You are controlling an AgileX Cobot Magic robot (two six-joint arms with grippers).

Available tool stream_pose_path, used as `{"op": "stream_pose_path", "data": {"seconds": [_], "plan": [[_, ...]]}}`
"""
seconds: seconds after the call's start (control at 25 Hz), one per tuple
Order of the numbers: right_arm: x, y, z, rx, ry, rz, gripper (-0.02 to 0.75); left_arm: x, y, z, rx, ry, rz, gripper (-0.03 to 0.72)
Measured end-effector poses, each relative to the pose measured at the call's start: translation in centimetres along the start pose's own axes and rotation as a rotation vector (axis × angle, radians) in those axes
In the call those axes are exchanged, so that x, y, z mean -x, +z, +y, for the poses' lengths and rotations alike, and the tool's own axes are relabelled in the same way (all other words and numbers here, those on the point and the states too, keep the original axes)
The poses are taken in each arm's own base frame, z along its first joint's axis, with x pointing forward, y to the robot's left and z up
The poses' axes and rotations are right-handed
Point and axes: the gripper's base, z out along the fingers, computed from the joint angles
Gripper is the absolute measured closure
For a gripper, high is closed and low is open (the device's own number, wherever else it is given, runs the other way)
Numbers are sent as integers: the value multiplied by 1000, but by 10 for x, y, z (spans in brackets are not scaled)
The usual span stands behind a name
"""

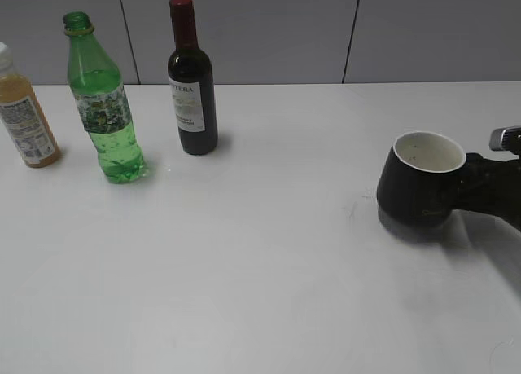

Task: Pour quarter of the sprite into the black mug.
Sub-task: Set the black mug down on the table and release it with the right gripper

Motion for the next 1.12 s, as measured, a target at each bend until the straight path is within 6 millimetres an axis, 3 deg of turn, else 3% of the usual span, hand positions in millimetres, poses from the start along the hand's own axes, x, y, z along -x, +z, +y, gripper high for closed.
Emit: {"op": "stream_pose_path", "data": {"seconds": [0.28, 0.52, 1.12], "plan": [[26, -10, 18, 186, -17, -83, 694, 0, 0, 0, 0, 0, 0, 146], [38, -4, 36, 401, -73, -111, 695, 0, 0, 0, 0, 0, 0, 146], [92, 31, 125, 1027, -242, -178, 697, 0, 0, 0, 0, 0, 0, 146]]}}
